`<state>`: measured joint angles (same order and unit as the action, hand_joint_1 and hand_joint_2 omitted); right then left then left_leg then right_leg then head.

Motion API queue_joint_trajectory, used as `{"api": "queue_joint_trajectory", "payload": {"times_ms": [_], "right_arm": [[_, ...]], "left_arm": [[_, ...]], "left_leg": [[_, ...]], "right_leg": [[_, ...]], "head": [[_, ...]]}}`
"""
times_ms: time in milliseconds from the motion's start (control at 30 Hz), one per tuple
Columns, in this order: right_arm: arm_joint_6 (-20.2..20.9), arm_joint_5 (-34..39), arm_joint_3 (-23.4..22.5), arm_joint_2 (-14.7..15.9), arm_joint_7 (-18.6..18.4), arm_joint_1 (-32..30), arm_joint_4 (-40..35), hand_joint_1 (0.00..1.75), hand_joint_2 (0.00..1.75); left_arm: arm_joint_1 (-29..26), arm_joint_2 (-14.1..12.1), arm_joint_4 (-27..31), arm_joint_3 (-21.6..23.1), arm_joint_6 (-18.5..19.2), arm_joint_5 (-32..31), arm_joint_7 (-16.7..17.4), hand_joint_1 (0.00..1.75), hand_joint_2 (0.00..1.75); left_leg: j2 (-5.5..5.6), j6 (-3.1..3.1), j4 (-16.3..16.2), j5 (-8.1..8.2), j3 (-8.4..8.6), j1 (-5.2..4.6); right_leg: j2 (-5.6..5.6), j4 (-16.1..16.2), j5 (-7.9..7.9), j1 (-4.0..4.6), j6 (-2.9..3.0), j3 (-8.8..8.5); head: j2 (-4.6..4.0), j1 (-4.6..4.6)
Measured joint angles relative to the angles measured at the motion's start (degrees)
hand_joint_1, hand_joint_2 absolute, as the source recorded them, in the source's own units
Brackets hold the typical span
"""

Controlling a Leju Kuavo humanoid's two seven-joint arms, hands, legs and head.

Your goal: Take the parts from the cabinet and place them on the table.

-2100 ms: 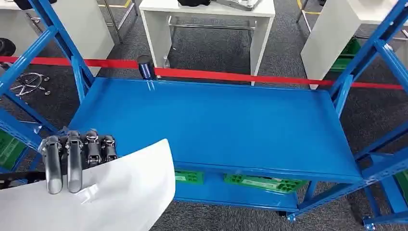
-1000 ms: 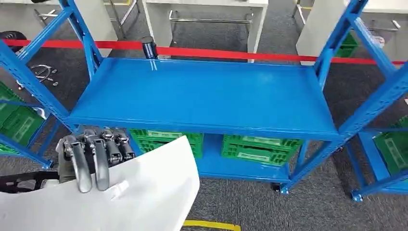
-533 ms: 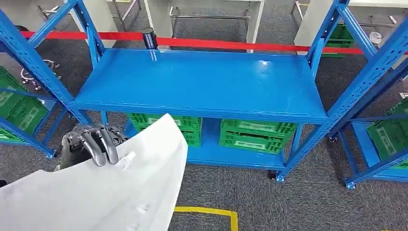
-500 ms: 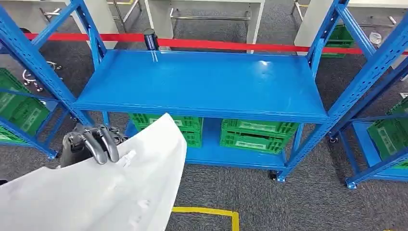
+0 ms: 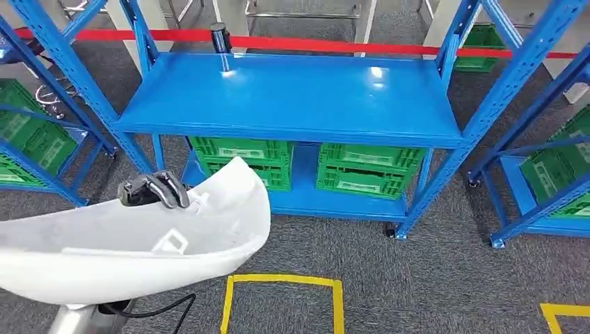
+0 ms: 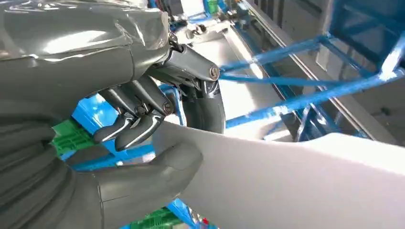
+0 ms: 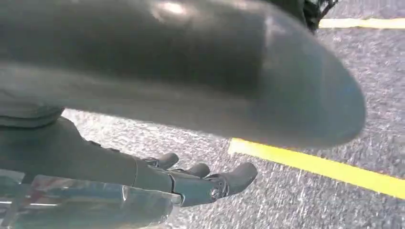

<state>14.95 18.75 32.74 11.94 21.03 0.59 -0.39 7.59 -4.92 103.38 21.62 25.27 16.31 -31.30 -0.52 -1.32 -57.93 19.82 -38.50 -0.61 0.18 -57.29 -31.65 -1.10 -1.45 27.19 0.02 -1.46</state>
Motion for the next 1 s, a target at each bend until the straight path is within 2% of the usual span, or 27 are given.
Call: {"api": "queue_joint_trajectory", "payload": {"times_ms": [33, 67, 100, 167, 200, 233, 267, 300, 333, 367, 400, 433, 467, 533, 567, 600, 633, 700, 733, 767, 800, 833, 867, 900, 933, 967, 1000], "right_arm": [[0.05, 0.02, 0.05, 0.0, 0.0, -0.07, 0.0, 0.0, 0.0], [0.13, 0.04, 0.13, -0.05, 0.0, -0.15, 0.04, 0.0, 0.0], [0.18, 0.09, 0.2, 0.09, 0.0, -0.02, 0.02, 0.0, 0.0], [0.4, 0.2, 0.26, 0.11, 0.0, -0.08, 0.02, 0.0, 0.0], [0.59, 0.42, 0.31, 0.11, -0.04, -0.13, 0.02, 0.0, 0.0], [0.87, 1.02, 0.31, 0.13, -0.11, -0.15, 0.02, 0.0, 0.0], [1.42, 1.85, 0.31, 0.15, -0.07, -0.19, 0.02, 0.0, 0.0], [1.62, 2.36, 0.31, 0.15, 0.65, -0.2, 0.04, 0.0, 0.0], [1.33, 2.4, 0.31, 0.15, 1.73, -0.2, 0.02, 0.0, 0.0], [0.65, 2.25, 0.37, 0.11, 2.76, -0.2, 0.04, 0.0, 0.0], [0.2, 1.79, 0.61, 0.02, 3.59, -0.15, 0.02, 0.0, 0.0], [1.1, 1.51, 0.99, -0.18, 4.64, -0.28, 0.02, 0.0, 0.0], [2.76, 1.24, 1.36, 0.06, 5.93, -0.51, 0.02, 0.0, 0.0], [5.31, 0.74, 1.92, 0.31, 7.97, -0.63, 0.06, 0.0, 0.0], [5.88, 0.76, 2.1, 0.5, 8.39, -0.97, 0.15, 0.0, 0.0], [6.42, 1.11, 2.19, 0.57, 8.5, -1.08, 0.22, 0.0, 0.0], [6.98, 1.29, 2.19, 0.74, 8.52, -1.12, 0.24, 0.0, 0.0], [8.5, 1.99, 2.19, 1.27, 8.55, -1.33, 0.28, 0.0, 0.0], [9.45, 2.21, 2.19, 1.4, 8.59, -1.41, 0.28, 0.0, 0.0], [9.97, 2.27, 2.17, 1.53, 8.59, -1.43, 0.31, 0.0, 0.0], [10.23, 2.32, 2.19, 1.57, 8.59, -1.46, 0.31, 0.0, 0.0], [10.36, 2.34, 2.19, 1.7, 8.59, -1.45, 0.31, 0.0, 0.0], [10.36, 2.43, 2.17, 1.77, 8.59, -1.44, 0.31, 0.0, 0.0], [10.38, 2.69, 2.16, 1.88, 8.59, -1.34, 0.29, 0.0, 0.0], [10.41, 2.84, 2.17, 1.83, 8.59, -1.01, 0.26, 0.0, 0.0], [10.43, 2.97, 2.14, 2.29, 8.55, -1.05, 0.28, 0.0, 0.0], [10.56, 3.04, 2.14, 2.12, 8.52, -1.09, 0.28, 0.0, 0.0]], "left_arm": [[-0.02, 0.07, -0.13, 0.0, 0.02, -0.04, 0.0, 1.75, 1.75], [-0.04, 0.07, -0.35, -0.02, 0.02, -0.04, 0.0, 1.75, 1.75], [-0.02, 0.07, -0.5, -0.07, 0.02, -0.07, 0.04, 1.75, 1.75], [0.0, 0.07, -0.7, -0.07, 0.02, -0.07, 0.04, 1.75, 1.75], [0.0, 0.09, -0.83, -0.07, 0.11, -0.05, 0.04, 1.75, 1.75], [0.01, 0.13, -0.96, -0.02, 0.35, -0.02, 0.11, 1.75, 1.75], [0.05, 0.15, -1.14, 0.04, 0.57, 0.07, 0.29, 1.75, 1.75], [0.09, 0.24, -1.25, 0.17, 0.83, 0.19, 0.46, 1.75, 1.75], [0.22, 0.28, -1.31, 0.24, 1.03, 0.33, 0.57, 1.75, 1.75], [0.46, 0.33, -1.31, 0.28, 1.14, 0.46, 0.68, 1.75, 1.75], [0.85, 0.46, -1.31, 0.31, 1.33, 0.61, 0.7, 1.75, 1.75], [1.32, 0.55, -1.31, 0.43, 1.92, 0.98, 0.79, 1.75, 1.75], [1.69, 0.61, -1.35, 0.48, 2.3, 1.4, 0.74, 1.75, 1.75], [2.14, 0.59, -1.4, 0.72, 2.95, 1.73, 0.44, 1.75, 1.75], [2.36, 0.63, -1.4, 0.92, 3.08, 1.58, 0.22, 1.75, 1.75], [2.55, 0.76, -1.44, 1.13, 3.34, 1.51, -0.19, 1.75, 1.75], [2.79, 0.81, -1.42, 1.4, 3.52, 1.33, -0.35, 1.75, 1.75], [2.86, 1.01, -1.31, 1.84, 3.65, 1.29, -0.55, 1.75, 1.75], [2.89, 1.01, -1.31, 2.03, 3.83, 1.25, -0.57, 1.75, 1.75], [2.9, 1.01, -1.31, 2.34, 3.98, 1.22, -0.55, 1.75, 1.75], [2.91, 1.01, -1.31, 2.62, 4.0, 1.25, -0.55, 1.75, 1.75], [2.95, 1.03, -1.31, 2.8, 4.04, 1.25, -0.55, 1.75, 1.75], [3.07, 1.03, -1.31, 2.93, 4.06, 1.25, -0.55, 1.75, 1.75], [3.26, 1.03, -1.29, 3.06, 4.06, 1.25, -0.55, 1.75, 1.75], [3.39, 1.03, -1.09, 3.24, 4.15, 1.25, -0.55, 1.75, 1.75], [3.54, 1.05, -0.96, 3.34, 4.17, 1.27, -0.59, 1.75, 1.75], [3.71, 1.05, -0.96, 3.61, 4.2, 1.27, -0.59, 1.75, 1.75]], "left_leg": [[-0.01, 0.34, 0.02, -0.46, -0.01, 0.13], [0.05, 0.58, -0.21, -0.49, -0.49, 0.34], [0.2, 1.1, -1.32, 2.48, -1.01, 0.43], [0.28, 1.85, -8.45, 9.95, -2.4, 0.83], [0.26, 2.04, -12.79, 12.6, -3.14, 0.93], [0.28, 2.12, -16.56, 13.7, -3.49, 0.98], [0.28, 2.05, -18.2, 12.97, -3.02, 1.02], [0.29, 1.84, -17.32, 11.04, -1.28, 1.02], [0.36, 1.44, -14.14, 9.05, 1.59, 0.96], [0.44, 0.78, -9.36, 7.97, 5.23, 0.75], [0.65, -0.12, -3.86, 8.69, 9.3, 0.41], [0.56, -0.7, 0.9, 11.22, 12.34, 0.29], [0.59, -0.35, 1.72, 11.42, 12.67, 0.05], [0.58, -1.09, 1.86, 10.38, 11.95, -0.65], [0.43, -1.55, 2.95, 9.16, 11.14, -0.69], [-0.3, -1.68, 3.9, 7.8, 11.27, -0.13], [-0.04, -2.39, 4.65, 6.58, 10.64, -0.16], [-0.4, -2.49, 4.64, 4.97, 8.56, -0.31], [-0.65, -2.47, 4.59, 4.24, 7.55, -0.34], [-0.99, -2.37, 4.45, 3.57, 6.58, -0.33], [-1.39, -2.27, 4.19, 2.97, 5.54, -0.27], [-1.74, -2.02, 3.71, 2.45, 4.35, -0.11], [-2.12, -1.72, 2.9, 2.1, 3.06, 0.07], [-2.41, -1.39, 1.75, 1.87, 1.91, 0.11], [-2.77, -1.21, 0.44, 1.83, 0.83, -0.26], [-3.13, -0.93, -0.2, 1.65, 0.5, -0.17], [-3.61, -0.65, -0.37, 1.37, 0.51, -0.21]], "right_leg": [[-0.03, -0.09, 0.33, 0.06, 0.52, 0.27], [-0.27, 0.02, 1.02, -0.45, 1.29, 0.88], [-0.32, 0.01, 1.79, -0.39, 1.9, 1.59], [-0.39, -0.05, 3.19, -0.29, 2.24, 3.04], [-0.39, -0.08, 3.87, -0.23, 2.22, 3.64], [-0.39, -0.18, 4.61, -0.14, 2.21, 4.57], [-0.39, -0.23, 5.21, -0.07, 2.14, 5.42], [-0.37, -0.28, 5.89, 0.08, 2.07, 6.35], [-0.33, -0.28, 6.51, 0.24, 2.01, 7.14], [-0.24, -0.26, 7.1, 0.4, 1.93, 7.69], [-0.22, -0.27, 7.58, 0.33, 1.83, 7.89], [-0.22, -0.25, 8.06, 0.63, 1.38, 8.16], [-0.28, -0.04, 8.57, 0.17, 1.02, 8.21], [-0.29, 0.35, 9.76, -0.22, 0.13, 8.33], [-0.16, 0.95, 10.52, 0.22, -0.32, 8.33], [-0.31, 0.09, 9.33, 0.0, 0.01, 9.44], [-0.19, -2.09, 6.09, 0.28, 0.78, 10.52], [-0.12, -9.91, -0.06, 0.16, 1.34, 12.45], [-0.11, -14.01, -1.39, 0.05, 0.95, 13.12], [-0.12, -16.67, -0.93, -0.01, 0.18, 13.16], [-0.13, -17.23, 0.7, -0.21, -0.9, 12.38], [-0.24, -15.48, 2.97, -0.5, -2.05, 10.43], [-0.62, -11.63, 4.54, -0.8, -2.86, 7.35], [-1.81, -6.25, 4.28, -1.09, -3.05, 3.28], [-3.2, -0.4, 1.19, -0.65, -2.79, -0.3], [-2.88, 0.89, -0.04, -0.18, -1.22, -0.72], [-2.64, 0.7, 0.13, -0.24, -1.05, 0.13]], "head": [[0.0, 0.06], [0.0, 0.13], [0.0, -0.13], [0.0, -0.28], [0.0, -0.31], [0.0, -0.28], [0.0, -0.33], [0.0, -0.3], [0.0, -0.33], [0.0, -0.31], [0.0, -0.31], [0.0, -0.24], [0.0, -0.18], [0.0, -0.53], [0.0, -0.48], [0.0, -0.43], [0.0, -0.22], [0.0, -0.02], [0.0, -0.09], [0.0, -0.02], [0.0, 0.0], [0.0, 0.0], [0.0, -0.02], [0.0, 0.02], [0.0, 0.24], [0.0, 0.09], [0.0, 0.0]]}}
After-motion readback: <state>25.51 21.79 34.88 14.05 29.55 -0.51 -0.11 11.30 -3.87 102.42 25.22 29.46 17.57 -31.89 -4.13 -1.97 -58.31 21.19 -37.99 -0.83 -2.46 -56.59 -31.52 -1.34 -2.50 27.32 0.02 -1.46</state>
